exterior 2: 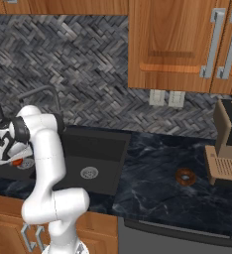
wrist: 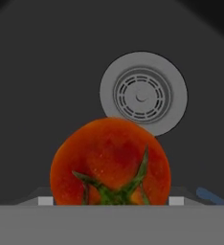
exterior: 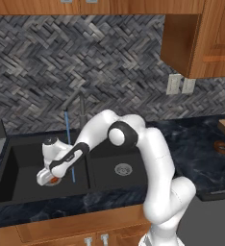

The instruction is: Turn on the sink faucet. Then move the tomato from the counter to the sink. Turn off the sink. Move the vegetable from the sink to the pot next to the stove. Finally move the pot to the front left burner.

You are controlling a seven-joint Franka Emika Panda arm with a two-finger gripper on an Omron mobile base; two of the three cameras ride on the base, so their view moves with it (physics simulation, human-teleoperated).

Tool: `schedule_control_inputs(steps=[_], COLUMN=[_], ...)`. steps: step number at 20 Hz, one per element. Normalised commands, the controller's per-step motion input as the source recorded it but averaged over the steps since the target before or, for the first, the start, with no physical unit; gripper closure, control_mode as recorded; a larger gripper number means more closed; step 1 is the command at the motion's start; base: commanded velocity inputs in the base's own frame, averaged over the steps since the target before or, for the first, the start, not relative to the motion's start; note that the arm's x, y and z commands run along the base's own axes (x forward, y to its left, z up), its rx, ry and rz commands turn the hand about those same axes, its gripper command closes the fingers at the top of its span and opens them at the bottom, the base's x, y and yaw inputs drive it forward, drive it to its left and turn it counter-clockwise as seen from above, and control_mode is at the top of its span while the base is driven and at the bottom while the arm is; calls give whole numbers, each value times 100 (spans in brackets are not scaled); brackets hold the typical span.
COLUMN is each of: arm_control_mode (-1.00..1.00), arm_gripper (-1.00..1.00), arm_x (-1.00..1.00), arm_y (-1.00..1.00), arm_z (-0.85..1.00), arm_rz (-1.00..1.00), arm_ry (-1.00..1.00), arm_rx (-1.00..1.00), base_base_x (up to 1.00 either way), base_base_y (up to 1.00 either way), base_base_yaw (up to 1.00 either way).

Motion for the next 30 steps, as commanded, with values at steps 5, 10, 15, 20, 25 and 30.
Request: schedule_control_inputs(steps=[5,10,15,20,25,30], arm_control_mode=[-100,-100,-100,-100,-100,-100], arm_gripper=[100,100,100,100,-100,-100], arm_x=[18,26,12,6,0,0], arm_y=[8,8,0,3,16,8], arm_z=[-21,-14,-14,-14,-9,0], arm_rz=[0,0,0,0,0,0], arm_ry=[2,6,3,3,4,2], arm_rx=[0,0,0,0,0,0], base_base_x=[0,0,0,0,0,0], base_base_y=[0,0,0,0,0,0], base_base_yaw=[0,0,0,0,0,0])
